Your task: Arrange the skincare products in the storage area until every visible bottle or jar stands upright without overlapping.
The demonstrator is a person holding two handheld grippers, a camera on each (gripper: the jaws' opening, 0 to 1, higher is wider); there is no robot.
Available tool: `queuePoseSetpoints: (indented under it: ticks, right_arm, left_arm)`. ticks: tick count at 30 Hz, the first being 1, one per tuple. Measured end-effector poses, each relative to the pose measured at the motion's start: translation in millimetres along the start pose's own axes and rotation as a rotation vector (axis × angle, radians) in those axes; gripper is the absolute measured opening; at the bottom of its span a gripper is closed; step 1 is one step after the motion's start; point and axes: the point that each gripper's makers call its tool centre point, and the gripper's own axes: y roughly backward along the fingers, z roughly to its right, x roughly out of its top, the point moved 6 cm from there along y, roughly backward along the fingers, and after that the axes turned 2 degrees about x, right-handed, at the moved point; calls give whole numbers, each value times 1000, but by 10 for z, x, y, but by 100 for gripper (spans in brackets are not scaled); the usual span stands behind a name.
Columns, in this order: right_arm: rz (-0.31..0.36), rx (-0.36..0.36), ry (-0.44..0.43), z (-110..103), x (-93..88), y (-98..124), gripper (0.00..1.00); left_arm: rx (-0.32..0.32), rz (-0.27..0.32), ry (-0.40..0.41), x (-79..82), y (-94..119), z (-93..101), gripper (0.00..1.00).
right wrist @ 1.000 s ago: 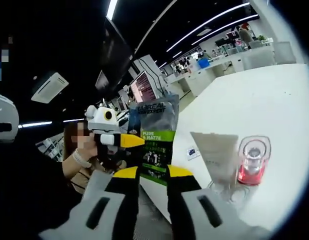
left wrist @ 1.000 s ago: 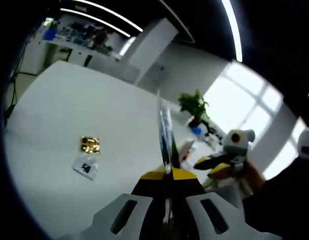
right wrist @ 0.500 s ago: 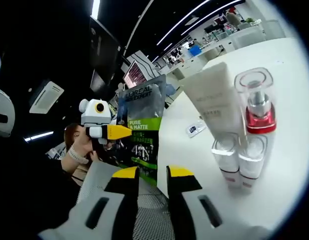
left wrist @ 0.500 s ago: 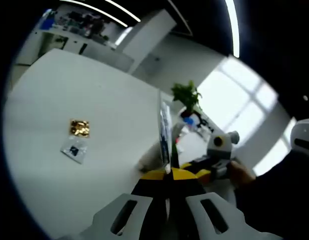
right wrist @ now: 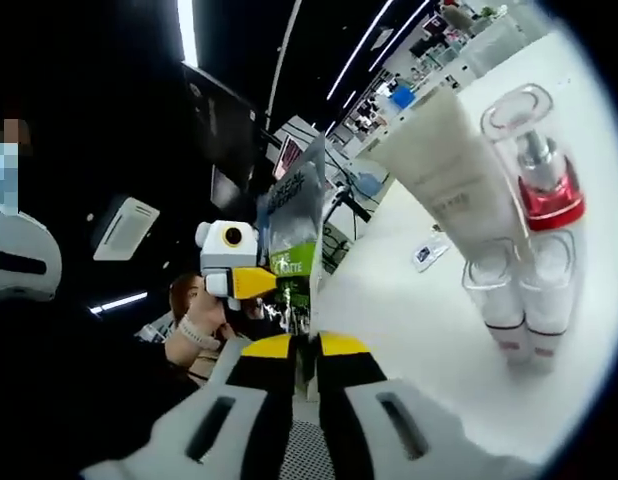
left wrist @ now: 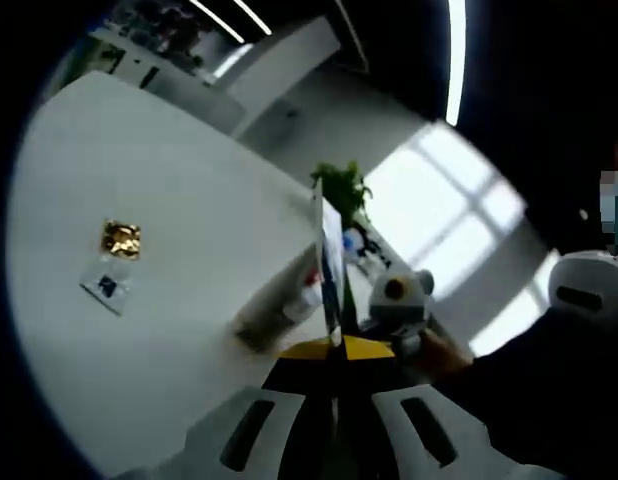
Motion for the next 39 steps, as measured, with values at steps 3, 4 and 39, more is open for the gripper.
queuePoseSetpoints:
  ticks: [3, 4, 39]
  right_arm:
    - [19, 47, -38, -46, 8, 8, 3]
    - [36, 62, -51, -59, 22, 17, 3]
    - [54, 113, -106, -50, 42, -31, 1]
  left_arm:
    - [-41, 14, -19, 19, 24, 46, 0]
    - [-53, 21, -28, 29, 30, 56, 0]
    - [-91, 259, 107, 483, 7, -309, 0]
